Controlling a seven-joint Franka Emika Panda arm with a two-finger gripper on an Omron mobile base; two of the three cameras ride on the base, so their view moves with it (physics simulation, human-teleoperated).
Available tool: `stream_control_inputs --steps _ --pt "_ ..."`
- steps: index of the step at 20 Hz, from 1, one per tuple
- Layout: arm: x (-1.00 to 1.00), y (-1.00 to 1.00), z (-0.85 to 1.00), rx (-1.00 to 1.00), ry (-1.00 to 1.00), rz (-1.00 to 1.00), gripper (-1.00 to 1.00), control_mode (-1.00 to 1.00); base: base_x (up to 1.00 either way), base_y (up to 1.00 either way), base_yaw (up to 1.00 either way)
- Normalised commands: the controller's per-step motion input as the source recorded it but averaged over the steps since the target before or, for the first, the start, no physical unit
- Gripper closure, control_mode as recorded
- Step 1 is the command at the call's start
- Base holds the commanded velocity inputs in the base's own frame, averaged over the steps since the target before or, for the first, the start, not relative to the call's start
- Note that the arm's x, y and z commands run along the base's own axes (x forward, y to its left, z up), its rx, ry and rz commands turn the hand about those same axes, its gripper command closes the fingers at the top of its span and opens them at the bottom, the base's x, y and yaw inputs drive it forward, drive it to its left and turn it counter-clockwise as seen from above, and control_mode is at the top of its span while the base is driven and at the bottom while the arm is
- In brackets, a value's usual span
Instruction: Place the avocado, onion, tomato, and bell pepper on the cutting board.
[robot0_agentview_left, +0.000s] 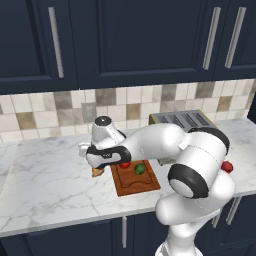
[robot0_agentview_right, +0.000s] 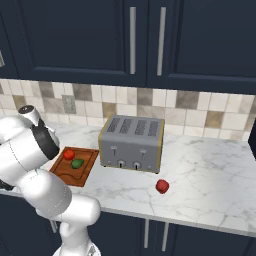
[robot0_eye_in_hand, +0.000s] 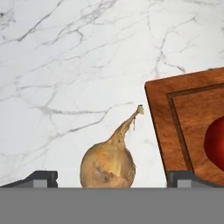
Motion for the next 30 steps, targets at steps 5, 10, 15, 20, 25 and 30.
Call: stream_control_inputs --steps 5,10,15,20,25,30 --pt "-0.09 0.0 -0.41 -0.02 0.05 0.0 -1.0 -1.0 0.0 0.0 0.0" --pt "-0.09 0.0 -0.24 0.0 0.03 0.0 -1.0 -1.0 0.0 0.0 0.0" --pt "0.0 0.01 -0.25 0.0 0.0 0.0 -1.0 -1.0 0.0 0.0 0.0" --pt "0.03 0.1 -0.24 0.02 -0.04 0.0 -1.0 -1.0 0.0 0.0 0.0" --pt "0.05 0.17 -0.13 0.02 -0.04 0.0 1.0 -1.0 0.0 0.0 0.0" --pt "-0.05 0.0 0.57 0.02 0.01 -0.07 1.0 -1.0 0.0 0.0 0.0"
